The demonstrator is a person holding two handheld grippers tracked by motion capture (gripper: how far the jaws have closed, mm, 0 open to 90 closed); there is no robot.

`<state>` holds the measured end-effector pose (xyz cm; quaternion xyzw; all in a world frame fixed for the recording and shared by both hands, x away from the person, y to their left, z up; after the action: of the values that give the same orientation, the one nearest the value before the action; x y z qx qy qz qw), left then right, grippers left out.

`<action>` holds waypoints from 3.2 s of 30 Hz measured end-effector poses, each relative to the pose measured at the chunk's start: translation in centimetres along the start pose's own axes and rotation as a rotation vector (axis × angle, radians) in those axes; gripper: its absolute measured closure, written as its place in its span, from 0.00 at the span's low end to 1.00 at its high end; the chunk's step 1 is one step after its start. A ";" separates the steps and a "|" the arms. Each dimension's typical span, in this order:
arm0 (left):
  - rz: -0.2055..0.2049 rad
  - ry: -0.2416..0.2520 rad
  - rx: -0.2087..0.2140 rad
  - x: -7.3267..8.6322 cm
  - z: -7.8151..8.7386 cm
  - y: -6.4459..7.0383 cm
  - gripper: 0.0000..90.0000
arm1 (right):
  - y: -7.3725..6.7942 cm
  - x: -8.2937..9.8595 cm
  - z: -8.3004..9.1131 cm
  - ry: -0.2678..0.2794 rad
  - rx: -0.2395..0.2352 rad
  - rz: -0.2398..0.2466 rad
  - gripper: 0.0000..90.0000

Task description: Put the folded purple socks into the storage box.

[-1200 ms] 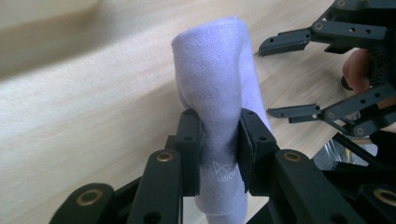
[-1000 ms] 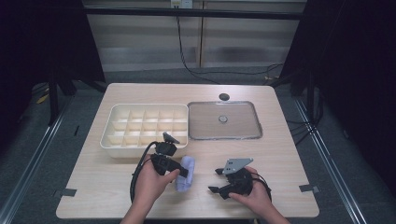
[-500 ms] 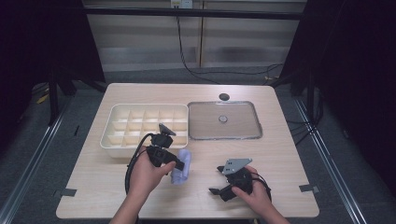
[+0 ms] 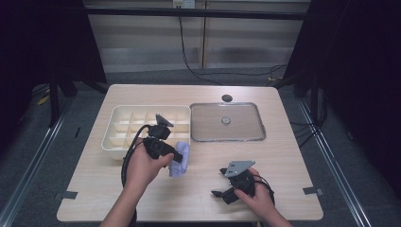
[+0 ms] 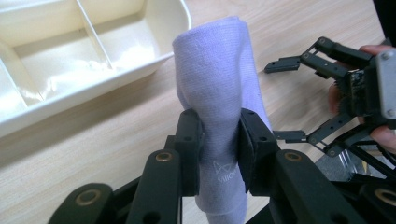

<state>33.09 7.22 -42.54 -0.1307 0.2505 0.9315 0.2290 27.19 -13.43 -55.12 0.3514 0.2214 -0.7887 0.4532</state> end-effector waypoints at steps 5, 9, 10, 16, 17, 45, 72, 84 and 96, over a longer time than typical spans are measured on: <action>0.002 0.004 -0.008 -0.5 0.3 0.0 0.80 | 0.0 0.0 0.0 0.000 0.000 0.000 0.16; 0.003 0.004 -0.008 -0.9 0.4 0.1 0.80 | 0.0 0.0 0.0 0.000 0.000 0.000 0.16; -0.005 0.000 -0.002 -0.9 0.4 0.1 0.80 | 0.0 0.0 0.0 0.000 0.000 0.000 0.16; 0.004 0.004 -0.004 -1.6 0.6 -0.1 0.80 | -0.1 0.0 0.0 -0.001 0.005 -0.007 0.16; 0.002 0.006 -0.004 -1.8 0.7 -0.2 0.80 | 0.0 0.0 0.0 -0.002 0.004 -0.005 0.16; 0.059 0.020 -0.018 -4.4 0.5 -2.0 0.79 | 0.0 0.0 0.0 0.000 0.005 -0.002 0.16; 0.119 -0.002 -0.018 -6.9 -1.0 -3.7 0.80 | 0.0 0.0 0.0 -0.001 0.004 -0.002 0.16; 0.131 -0.013 -0.024 -7.3 -2.6 -4.5 0.80 | 0.0 0.0 0.0 -0.002 0.007 -0.003 0.16; 0.157 -0.026 -0.037 -7.3 -4.0 -5.2 0.80 | 0.0 0.0 0.0 -0.003 0.005 -0.001 0.16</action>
<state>42.40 6.48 -45.35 -0.1028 0.2397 0.9527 0.1558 27.16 -13.41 -55.12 0.3513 0.2190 -0.7901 0.4521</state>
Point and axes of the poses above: each handheld gripper's, and its own axes: z roughly backward along the jaws, x roughly out of its underside, y roughly to its right, the point moved 6 cm from there along -z, roughly forward along the jaws, and after that the axes turned 2 degrees about y, right-handed, at the moved point
